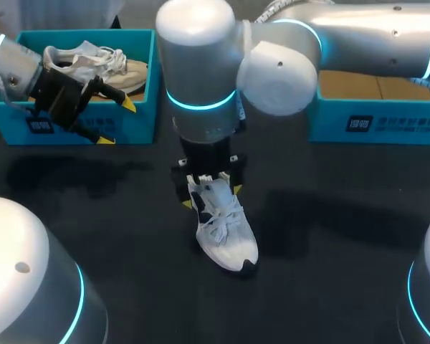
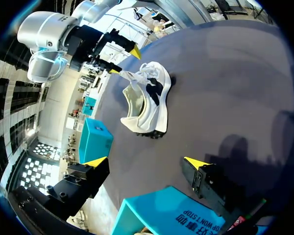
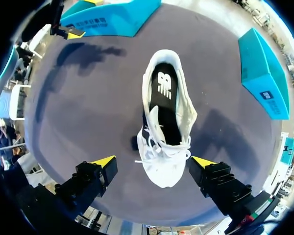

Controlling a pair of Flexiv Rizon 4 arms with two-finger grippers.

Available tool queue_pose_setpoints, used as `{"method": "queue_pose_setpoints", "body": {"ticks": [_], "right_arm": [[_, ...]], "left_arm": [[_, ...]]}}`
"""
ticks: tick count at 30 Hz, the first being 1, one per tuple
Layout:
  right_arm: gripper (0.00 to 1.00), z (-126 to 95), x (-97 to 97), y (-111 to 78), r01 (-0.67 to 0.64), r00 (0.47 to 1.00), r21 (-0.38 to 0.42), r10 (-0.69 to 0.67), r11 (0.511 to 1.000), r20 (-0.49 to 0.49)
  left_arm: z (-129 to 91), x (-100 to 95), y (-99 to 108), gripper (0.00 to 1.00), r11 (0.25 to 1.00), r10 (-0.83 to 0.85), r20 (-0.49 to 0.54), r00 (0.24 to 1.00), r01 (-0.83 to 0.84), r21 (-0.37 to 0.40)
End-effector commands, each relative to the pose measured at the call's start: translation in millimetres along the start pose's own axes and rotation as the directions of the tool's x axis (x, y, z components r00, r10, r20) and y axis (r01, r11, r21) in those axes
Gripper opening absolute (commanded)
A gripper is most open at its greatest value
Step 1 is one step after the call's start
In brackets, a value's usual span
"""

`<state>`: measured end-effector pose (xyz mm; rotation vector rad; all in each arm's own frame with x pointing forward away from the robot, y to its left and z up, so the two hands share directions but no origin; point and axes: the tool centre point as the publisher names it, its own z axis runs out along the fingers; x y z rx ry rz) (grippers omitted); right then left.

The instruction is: Take the shoe out of the shoebox, open the shoe tongue, remove and reinsert the insole, then place the shoe into the shoebox

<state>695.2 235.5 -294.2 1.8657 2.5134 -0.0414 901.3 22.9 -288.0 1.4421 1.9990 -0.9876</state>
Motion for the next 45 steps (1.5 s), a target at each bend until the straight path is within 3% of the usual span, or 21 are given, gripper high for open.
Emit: {"method": "queue_pose_setpoints", "body": {"ticks": [1,2,10,16,18,22,30,32,39,45], "right_arm": [[0.50,5.2,4.8,-8.0,-0.009,1.000,0.000,0.009,1.000,0.003],[0.53,6.0,5.8,-9.9,-0.012,1.000,0.003,0.012,1.000,0.004],[0.46,0.2,11.7,-16.8,-0.026,0.999,0.001,0.026,1.000,0.020],[0.48,8.3,6.8,-8.7,-0.014,1.000,-0.010,0.014,1.000,0.016],[0.54,10.9,4.4,-3.3,-0.008,1.000,-0.014,0.009,1.000,0.014],[0.41,12.4,-0.1,9.0,0.008,1.000,-0.031,-0.007,1.000,0.021],[0.34,18.6,-11.3,25.6,0.021,0.999,-0.045,-0.019,0.999,0.032],[0.22,22.6,-15.1,31.8,0.024,0.999,-0.047,-0.023,0.999,0.032],[0.25,22.0,-17.2,39.2,0.034,0.999,-0.067,-0.031,0.997,0.038],[0.27,6.7,-14.0,23.3,0.003,0.996,-0.067,0.003,0.998,0.090]], "left_arm": [[-0.3,-0.2,-1.2,1.00,1.000,0.000,-0.003,1.000,0.000,-0.003],[-0.3,-0.2,-1.2,1.00,1.000,0.000,-0.003,1.000,0.000,-0.003],[-0.3,-0.2,-1.2,1.00,1.000,0.000,-0.003,1.000,0.000,-0.003],[-0.3,-0.2,-1.2,1.00,1.000,0.000,-0.003,1.000,0.000,-0.003],[-0.3,-0.2,-1.2,1.00,1.000,0.000,-0.003,1.000,0.000,-0.003],[-0.3,-0.2,-1.2,1.00,1.000,0.000,-0.003,1.000,0.000,-0.003],[-0.3,-0.2,-1.2,1.00,1.000,0.000,-0.003,1.000,0.000,-0.003],[-0.3,-0.2,-1.2,1.00,1.000,0.000,-0.003,1.000,0.000,-0.003],[-0.3,-0.2,-1.2,1.00,1.000,0.000,-0.003,1.000,0.000,-0.003],[-0.3,-0.2,-1.2,1.00,1.000,0.000,-0.003,1.000,0.000,-0.003]]}}
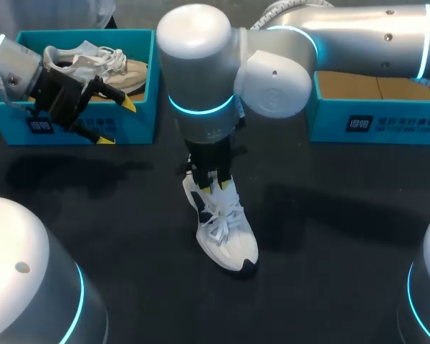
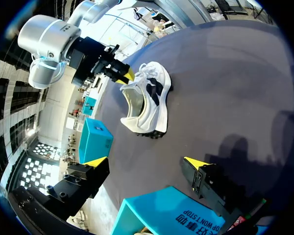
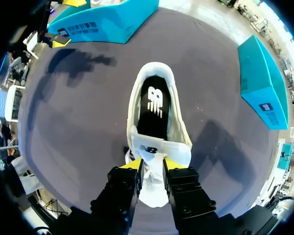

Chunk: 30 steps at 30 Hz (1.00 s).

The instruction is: Take the shoe out of the shoebox, open the shoe tongue, remove and reinsert the insole, then place the shoe into the shoebox

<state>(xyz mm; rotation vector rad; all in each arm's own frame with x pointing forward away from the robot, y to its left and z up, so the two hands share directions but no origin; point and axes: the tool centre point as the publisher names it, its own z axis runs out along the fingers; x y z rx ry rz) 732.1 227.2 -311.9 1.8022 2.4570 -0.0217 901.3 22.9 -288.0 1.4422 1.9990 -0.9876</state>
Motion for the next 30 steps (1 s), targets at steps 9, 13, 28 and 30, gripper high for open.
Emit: {"method": "queue_pose_setpoints", "body": {"ticks": [9,13,28,30], "right_arm": [[0.40,-3.4,-3.7,-23.9,-0.062,0.997,0.021,0.062,0.998,0.037],[0.39,11.4,-13.4,-18.2,-0.065,0.998,0.012,0.064,0.998,0.011],[0.32,21.9,2.7,5.1,0.014,1.000,0.008,-0.014,1.000,-0.020],[0.29,20.5,4.2,6.7,0.022,1.000,0.007,-0.022,1.000,-0.018]], "left_arm": [[-0.3,-0.2,-1.3,1.00,1.000,0.000,-0.003,1.000,0.000,-0.003],[-0.3,-0.2,-1.3,1.00,1.000,0.000,-0.003,1.000,0.000,-0.003],[-0.3,-0.2,-1.3,1.00,1.000,0.000,-0.003,1.000,0.000,-0.003],[-0.3,-0.2,-1.3,1.00,1.000,0.000,-0.003,1.000,0.000,-0.003]]}}
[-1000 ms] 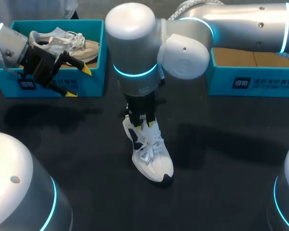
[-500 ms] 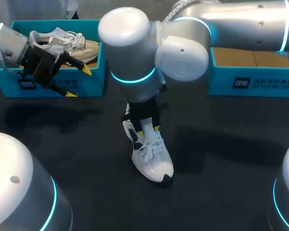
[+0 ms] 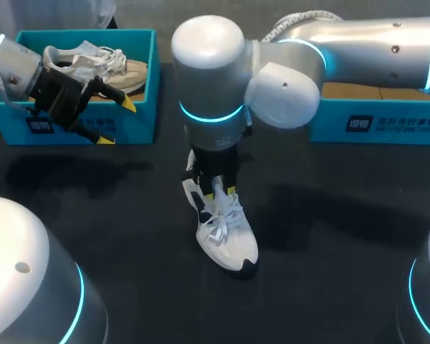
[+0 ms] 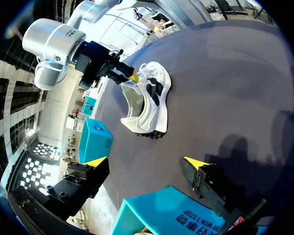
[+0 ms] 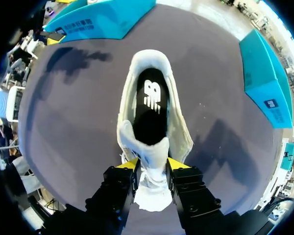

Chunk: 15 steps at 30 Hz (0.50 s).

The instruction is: Take the shoe out of the shoebox, open the shoe tongue, remove and reinsert the insole, then place the shoe into the shoebox

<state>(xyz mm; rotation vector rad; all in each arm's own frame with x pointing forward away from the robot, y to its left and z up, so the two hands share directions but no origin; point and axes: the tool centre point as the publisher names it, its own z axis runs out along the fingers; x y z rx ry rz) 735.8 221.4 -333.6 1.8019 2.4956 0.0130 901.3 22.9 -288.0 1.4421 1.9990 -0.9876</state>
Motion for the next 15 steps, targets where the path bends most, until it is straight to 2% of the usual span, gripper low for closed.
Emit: {"method": "queue_pose_setpoints", "body": {"ticks": [1,10,15], "right_arm": [[0.27,-1.1,9.0,7.4,0.013,1.000,0.007,-0.013,1.000,0.018],[0.29,8.4,6.4,21.4,0.035,0.999,0.003,-0.035,0.999,-0.010],[0.31,10.1,-6.3,26.3,0.022,1.000,-0.002,-0.022,1.000,-0.006]], "left_arm": [[-0.3,-0.2,-1.2,1.00,1.000,0.000,-0.003,1.000,0.000,-0.003],[-0.3,-0.2,-1.2,1.00,1.000,0.000,-0.003,1.000,0.000,-0.003],[-0.3,-0.2,-1.2,1.00,1.000,0.000,-0.003,1.000,0.000,-0.003]]}}
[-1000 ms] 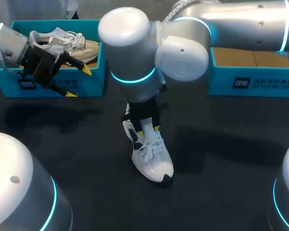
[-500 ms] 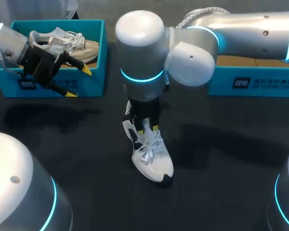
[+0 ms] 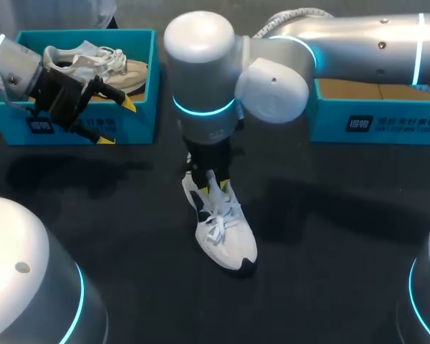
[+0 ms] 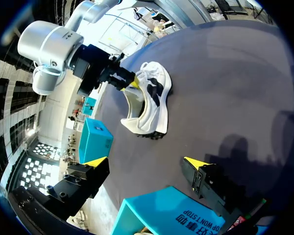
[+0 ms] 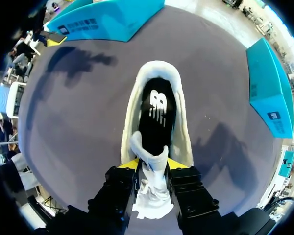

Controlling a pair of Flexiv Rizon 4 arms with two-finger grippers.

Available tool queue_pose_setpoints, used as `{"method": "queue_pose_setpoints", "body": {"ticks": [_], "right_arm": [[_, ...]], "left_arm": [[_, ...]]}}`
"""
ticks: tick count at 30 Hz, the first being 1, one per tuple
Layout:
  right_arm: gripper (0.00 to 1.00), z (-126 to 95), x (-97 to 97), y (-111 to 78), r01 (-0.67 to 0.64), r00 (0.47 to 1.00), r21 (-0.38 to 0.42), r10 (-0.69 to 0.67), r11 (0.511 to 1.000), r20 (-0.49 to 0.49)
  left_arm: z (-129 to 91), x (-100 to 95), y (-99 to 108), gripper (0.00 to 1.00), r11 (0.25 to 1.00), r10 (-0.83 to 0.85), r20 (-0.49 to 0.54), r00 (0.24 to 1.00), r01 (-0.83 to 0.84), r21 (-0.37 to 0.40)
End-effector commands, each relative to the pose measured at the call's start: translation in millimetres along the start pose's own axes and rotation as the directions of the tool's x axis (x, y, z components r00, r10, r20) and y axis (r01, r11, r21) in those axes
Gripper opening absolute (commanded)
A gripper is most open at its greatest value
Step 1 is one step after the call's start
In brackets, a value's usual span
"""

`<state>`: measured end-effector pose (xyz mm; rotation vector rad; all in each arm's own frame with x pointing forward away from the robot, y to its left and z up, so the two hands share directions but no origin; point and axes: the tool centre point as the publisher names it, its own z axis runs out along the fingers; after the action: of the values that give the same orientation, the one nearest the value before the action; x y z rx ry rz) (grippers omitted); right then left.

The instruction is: Take the shoe out of the shoebox, open the shoe tongue, remove and reinsert the insole, then place the shoe into the shoebox

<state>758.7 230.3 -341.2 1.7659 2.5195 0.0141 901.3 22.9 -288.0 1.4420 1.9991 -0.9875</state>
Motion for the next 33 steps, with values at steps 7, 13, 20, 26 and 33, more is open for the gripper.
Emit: {"method": "queue_pose_setpoints", "body": {"ticks": [7,13,20,26,33], "right_arm": [[0.31,5.6,-15.9,5.9,-0.019,1.000,-0.004,0.019,1.000,-0.010],[0.31,13.3,-4.2,7.7,0.007,0.999,0.017,-0.007,1.000,-0.044],[0.33,-12.2,0.2,-5.2,-0.010,1.000,0.001,0.010,1.000,0.006],[0.34,-39.4,2.5,-13.9,-0.019,0.997,-0.019,0.020,1.000,0.078],[0.33,-37.8,6.4,-15.0,-0.021,0.996,-0.026,0.024,0.999,0.090]], "left_arm": [[-0.2,-0.3,-1.3,1.00,1.000,0.000,-0.003,1.000,0.000,-0.003],[-0.2,-0.3,-1.3,1.00,1.000,0.000,-0.003,1.000,0.000,-0.003],[-0.2,-0.3,-1.3,1.00,1.000,0.000,-0.003,1.000,0.000,-0.003],[-0.2,-0.3,-1.3,1.00,1.000,0.000,-0.003,1.000,0.000,-0.003],[-0.2,-0.3,-1.3,1.00,1.000,0.000,-0.003,1.000,0.000,-0.003]]}}
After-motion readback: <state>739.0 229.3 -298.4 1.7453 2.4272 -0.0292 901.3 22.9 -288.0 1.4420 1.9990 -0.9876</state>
